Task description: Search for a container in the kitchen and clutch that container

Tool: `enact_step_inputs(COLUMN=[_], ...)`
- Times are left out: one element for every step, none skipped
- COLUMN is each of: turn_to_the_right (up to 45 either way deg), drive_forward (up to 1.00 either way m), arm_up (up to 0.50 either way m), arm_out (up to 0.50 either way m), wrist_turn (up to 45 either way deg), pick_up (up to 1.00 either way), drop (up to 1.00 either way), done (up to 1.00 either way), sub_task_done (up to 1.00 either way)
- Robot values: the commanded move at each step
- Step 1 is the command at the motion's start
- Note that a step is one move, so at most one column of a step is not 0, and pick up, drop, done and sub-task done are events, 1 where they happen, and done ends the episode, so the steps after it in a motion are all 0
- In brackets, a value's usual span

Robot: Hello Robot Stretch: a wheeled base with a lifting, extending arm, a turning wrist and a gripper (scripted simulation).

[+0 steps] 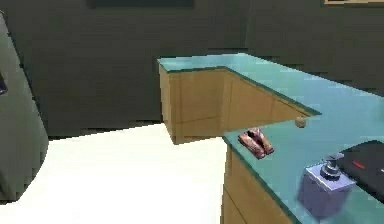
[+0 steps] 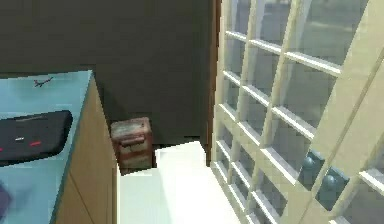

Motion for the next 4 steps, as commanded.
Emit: enact_step_inputs(turn_to_the_right=[-45.0, 0.0, 0.0, 0.0], drive_forward=[0.0, 0.0, 0.0, 0.0], arm_up=[0.0, 0.5, 0.38, 0.0], arm_out=[0.0, 0.0, 0.0, 0.22], wrist_turn=[0.0, 0.0, 0.0, 0.0], pick_up=[0.0, 0.0, 0.0, 0.0], drop=[0.0, 0.0, 0.0, 0.0], done=[0.0, 0.0, 0.0, 0.0], sub_task_done=[0.0, 0.0, 0.0, 0.0])
